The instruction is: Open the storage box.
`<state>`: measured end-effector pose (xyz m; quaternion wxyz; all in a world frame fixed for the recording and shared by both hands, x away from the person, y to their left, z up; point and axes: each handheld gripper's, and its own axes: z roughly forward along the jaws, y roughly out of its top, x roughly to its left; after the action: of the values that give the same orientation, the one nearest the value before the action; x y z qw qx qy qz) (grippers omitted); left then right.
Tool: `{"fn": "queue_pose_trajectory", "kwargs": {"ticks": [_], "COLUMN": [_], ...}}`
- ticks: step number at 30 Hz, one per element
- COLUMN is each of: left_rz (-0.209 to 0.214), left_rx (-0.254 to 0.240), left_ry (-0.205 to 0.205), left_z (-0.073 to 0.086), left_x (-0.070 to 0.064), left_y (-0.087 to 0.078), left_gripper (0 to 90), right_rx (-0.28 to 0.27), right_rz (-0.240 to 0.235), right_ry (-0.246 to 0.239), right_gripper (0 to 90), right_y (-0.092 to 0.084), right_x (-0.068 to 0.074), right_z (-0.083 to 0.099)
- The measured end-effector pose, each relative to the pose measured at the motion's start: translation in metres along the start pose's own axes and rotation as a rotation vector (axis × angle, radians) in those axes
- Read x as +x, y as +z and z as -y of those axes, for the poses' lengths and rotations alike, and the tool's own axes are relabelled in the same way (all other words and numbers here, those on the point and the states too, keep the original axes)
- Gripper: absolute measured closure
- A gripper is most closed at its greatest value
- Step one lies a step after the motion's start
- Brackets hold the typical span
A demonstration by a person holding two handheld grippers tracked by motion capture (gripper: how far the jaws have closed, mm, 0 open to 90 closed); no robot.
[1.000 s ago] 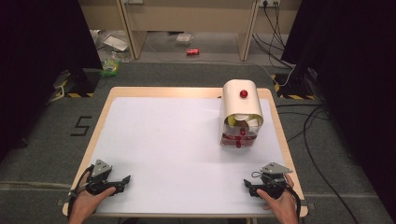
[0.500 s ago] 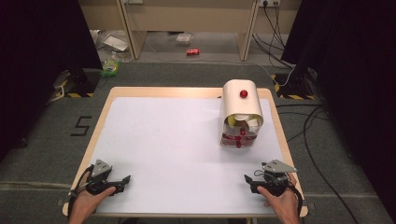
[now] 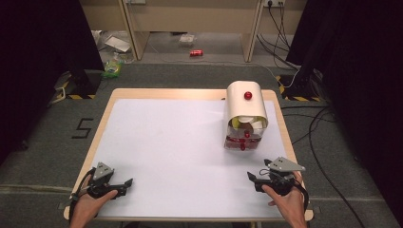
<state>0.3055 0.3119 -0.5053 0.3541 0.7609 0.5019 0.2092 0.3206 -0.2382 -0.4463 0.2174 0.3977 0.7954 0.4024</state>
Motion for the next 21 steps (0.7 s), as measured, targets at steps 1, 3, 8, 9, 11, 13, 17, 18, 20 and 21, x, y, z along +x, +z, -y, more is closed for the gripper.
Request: {"fn": "queue_pose_trajectory", "kwargs": {"ticks": [1, 3, 8, 9, 11, 13, 17, 18, 20, 21], "left_rz": [0.0, 0.001, 0.0, 0.001, 0.001, 0.003, 0.002, 0.002, 0.002, 0.002], "left_rx": [0.0, 0.0, 0.0, 0.0, 0.0, 0.0, 0.0, 0.0, -0.001, -0.001], "left_ry": [0.0, 0.0, 0.0, -0.001, -0.001, -0.002, -0.002, -0.002, -0.002, -0.002], "left_z": [0.0, 0.0, 0.0, 0.0, 0.0, 0.0, 0.0, 0.0, 0.0, 0.0], "left_x": [0.0, 0.0, 0.0, 0.0, 0.0, 0.0, 0.0, 0.0, 0.0, 0.0], "left_y": [0.0, 0.0, 0.0, 0.0, 0.0, 0.0, 0.0, 0.0, 0.0, 0.0], "left_gripper": [13.5, 13.5, 13.5, 13.5, 13.5, 13.6, 13.6, 13.5, 13.5, 13.5], "right_rx": [-0.004, -0.015, -0.038, -0.044, -0.046, -0.057, -0.064, -0.067, -0.072, -0.076], "right_rz": [-0.001, 0.001, -0.005, -0.007, -0.007, -0.004, -0.013, -0.013, -0.013, -0.013], "right_ry": [-0.001, -0.001, -0.016, -0.014, -0.018, -0.028, -0.038, -0.039, -0.042, -0.041], "right_gripper": [20.3, 20.7, 21.5, 21.9, 22.1, 22.4, 23.5, 23.9, 24.5, 25.0], "right_y": [-0.001, -0.003, -0.006, -0.007, -0.007, -0.009, -0.012, -0.013, -0.014, -0.014], "right_x": [0.0, 0.0, 0.001, 0.002, 0.002, 0.003, 0.007, 0.008, 0.009, 0.009], "right_z": [-0.002, -0.007, -0.018, -0.02, -0.022, -0.029, -0.037, -0.039, -0.043, -0.045]}}
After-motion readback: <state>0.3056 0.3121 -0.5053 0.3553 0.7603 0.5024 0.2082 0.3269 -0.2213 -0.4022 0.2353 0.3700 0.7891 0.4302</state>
